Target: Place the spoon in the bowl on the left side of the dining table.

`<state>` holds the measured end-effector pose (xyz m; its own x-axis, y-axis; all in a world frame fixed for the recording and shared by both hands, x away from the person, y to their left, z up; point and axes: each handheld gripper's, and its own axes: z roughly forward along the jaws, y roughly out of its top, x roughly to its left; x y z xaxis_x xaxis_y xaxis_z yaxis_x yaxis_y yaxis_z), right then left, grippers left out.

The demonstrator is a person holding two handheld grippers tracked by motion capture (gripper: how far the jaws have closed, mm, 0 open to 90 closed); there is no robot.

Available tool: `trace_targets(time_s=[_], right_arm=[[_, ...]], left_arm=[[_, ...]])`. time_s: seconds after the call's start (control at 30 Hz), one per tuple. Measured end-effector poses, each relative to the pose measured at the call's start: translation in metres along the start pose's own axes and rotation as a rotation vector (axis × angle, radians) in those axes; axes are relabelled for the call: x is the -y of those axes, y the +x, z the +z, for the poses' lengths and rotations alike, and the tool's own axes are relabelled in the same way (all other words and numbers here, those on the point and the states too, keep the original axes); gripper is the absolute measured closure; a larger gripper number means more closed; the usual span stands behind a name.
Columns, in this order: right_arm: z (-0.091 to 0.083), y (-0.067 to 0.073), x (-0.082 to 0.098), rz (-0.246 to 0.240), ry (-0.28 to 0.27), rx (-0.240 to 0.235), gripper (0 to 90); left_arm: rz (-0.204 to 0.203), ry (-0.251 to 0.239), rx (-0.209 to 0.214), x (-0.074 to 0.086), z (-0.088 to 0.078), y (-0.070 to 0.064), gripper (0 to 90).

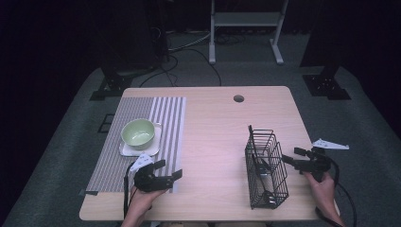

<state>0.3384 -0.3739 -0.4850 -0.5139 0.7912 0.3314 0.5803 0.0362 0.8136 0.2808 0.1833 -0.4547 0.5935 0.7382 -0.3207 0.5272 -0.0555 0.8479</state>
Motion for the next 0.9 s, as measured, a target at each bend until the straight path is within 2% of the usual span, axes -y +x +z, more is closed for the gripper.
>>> trace_targets(time_s=[0.3,0.47,0.9], right_arm=[[0.001,0.001,0.0,-0.008,0.006,0.005,12.7],[0.001,0.001,0.0,-0.007,0.011,0.01,12.7],[0.001,0.001,0.0,-0.005,0.011,0.004,12.7]], left_arm=[[0.023,-0.023,0.037,-0.007,0.007,-0.016,9.8],[0.032,-0.011,0.052,-0.012,0.012,-0.02,9.8],[0.071,-0.022,0.085,-0.04,0.023,-0.035,9.8]])
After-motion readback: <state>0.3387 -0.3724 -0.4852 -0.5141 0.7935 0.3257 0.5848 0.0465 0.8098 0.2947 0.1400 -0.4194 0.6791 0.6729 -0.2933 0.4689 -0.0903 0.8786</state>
